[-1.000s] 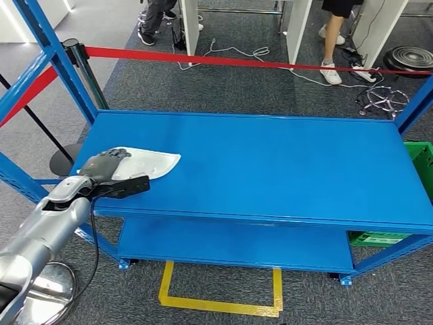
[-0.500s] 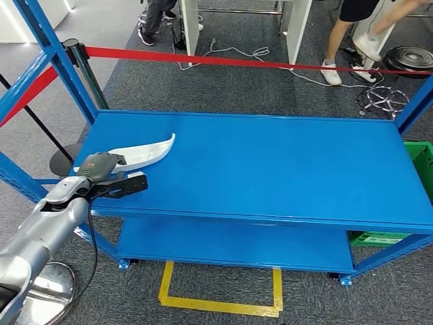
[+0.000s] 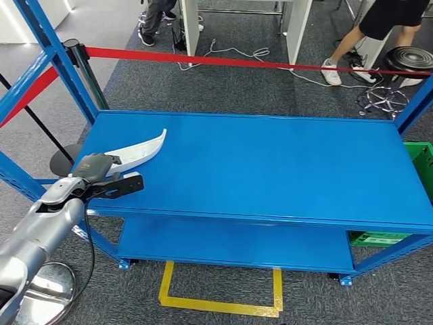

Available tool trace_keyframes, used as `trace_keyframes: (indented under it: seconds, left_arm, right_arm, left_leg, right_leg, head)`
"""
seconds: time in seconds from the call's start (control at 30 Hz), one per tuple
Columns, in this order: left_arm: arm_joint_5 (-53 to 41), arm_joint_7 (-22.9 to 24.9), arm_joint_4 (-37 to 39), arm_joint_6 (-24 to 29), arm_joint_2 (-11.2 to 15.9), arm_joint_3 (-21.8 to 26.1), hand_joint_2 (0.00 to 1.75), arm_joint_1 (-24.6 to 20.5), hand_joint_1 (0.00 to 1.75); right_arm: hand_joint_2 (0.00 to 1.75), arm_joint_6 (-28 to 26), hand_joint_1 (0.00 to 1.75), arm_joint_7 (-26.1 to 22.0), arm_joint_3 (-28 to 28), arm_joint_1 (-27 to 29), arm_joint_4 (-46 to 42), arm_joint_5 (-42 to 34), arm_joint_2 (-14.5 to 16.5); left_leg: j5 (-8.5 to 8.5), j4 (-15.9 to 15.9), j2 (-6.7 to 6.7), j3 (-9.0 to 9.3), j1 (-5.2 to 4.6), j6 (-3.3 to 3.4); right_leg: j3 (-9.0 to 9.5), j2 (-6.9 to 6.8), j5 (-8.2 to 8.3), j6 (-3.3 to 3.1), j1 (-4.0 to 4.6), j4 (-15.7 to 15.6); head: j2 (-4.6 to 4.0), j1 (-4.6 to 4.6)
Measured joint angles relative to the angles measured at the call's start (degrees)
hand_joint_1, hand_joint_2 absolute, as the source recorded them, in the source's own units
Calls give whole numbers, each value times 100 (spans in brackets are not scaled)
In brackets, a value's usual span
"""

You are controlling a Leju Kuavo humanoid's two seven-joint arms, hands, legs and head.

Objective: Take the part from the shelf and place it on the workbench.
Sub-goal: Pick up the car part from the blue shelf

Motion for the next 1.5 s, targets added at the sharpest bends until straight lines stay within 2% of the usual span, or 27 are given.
trace_keyframes:
  seconds: [0.7,0.97,1.2,1.33,1.5]
  left_arm:
    - [-36,0,-4,8,53,57,175,26,175]
    - [100,-88,-301,355,-12,332,175,275,175]
    - [714,-412,-1190,685,-357,910,175,891,175]
    - [2116,-1038,-2028,654,-748,1407,175,1418,175]
    - [3518,-1109,-3229,381,-1250,1732,175,2046,175]
  right_arm:
    - [175,-2,0,-20,0,0,0,8,0]
    - [175,0,0,-20,0,-1,0,16,0]
    - [175,-4,0,-17,0,-5,0,50,0]
    - [175,-38,0,-16,0,-1,0,68,0]
    - [175,-100,0,-1,0,-2,0,61,0]
  left_leg:
    - [5,0,0,2,0,4]
    - [4,0,0,2,0,4]
    - [3,0,1,-3,-3,6]
    - [1,1,1,-4,-7,9]
    - [0,1,0,-11,-7,11]
  right_leg:
    - [3,-1,2,2,0,0]
    - [0,0,2,2,-1,0]
    - [-3,3,2,3,-4,-4]
    - [-5,2,3,5,-7,-5]
    - [-8,-1,2,5,-8,-7]
  head:
    - [0,0]
    - [0,-1]
    - [0,0]
    - [0,-1]
    - [0,0]
